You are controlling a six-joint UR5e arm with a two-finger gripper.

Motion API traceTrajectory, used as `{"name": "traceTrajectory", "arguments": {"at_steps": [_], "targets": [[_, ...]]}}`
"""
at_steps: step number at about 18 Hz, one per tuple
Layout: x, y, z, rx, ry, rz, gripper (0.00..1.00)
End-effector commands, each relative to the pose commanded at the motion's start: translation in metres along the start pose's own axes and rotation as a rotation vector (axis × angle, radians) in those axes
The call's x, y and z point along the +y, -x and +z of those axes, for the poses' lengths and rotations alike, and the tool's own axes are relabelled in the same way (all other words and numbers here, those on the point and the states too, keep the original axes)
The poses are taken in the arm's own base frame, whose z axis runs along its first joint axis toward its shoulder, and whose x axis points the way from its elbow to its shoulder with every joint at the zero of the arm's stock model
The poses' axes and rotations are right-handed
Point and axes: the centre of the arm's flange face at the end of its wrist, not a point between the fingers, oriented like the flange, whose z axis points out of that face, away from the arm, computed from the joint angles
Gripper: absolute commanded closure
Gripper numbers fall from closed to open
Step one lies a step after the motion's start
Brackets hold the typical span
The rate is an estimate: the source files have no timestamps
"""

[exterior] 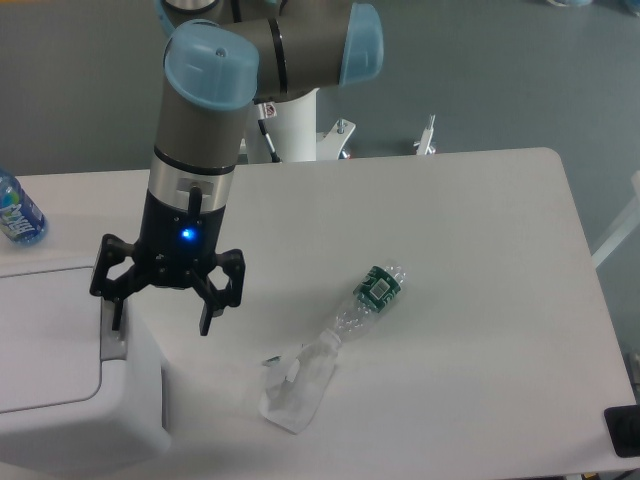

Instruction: Open the trash can

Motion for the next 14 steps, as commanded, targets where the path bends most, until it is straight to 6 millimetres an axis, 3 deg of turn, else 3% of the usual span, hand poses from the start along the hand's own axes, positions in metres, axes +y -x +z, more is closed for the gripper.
{"name": "traceTrajectory", "arguments": {"at_steps": [14], "targets": [[0.0003, 0.0029, 0.0069, 0.000, 0.010, 0.002, 0.00]]}}
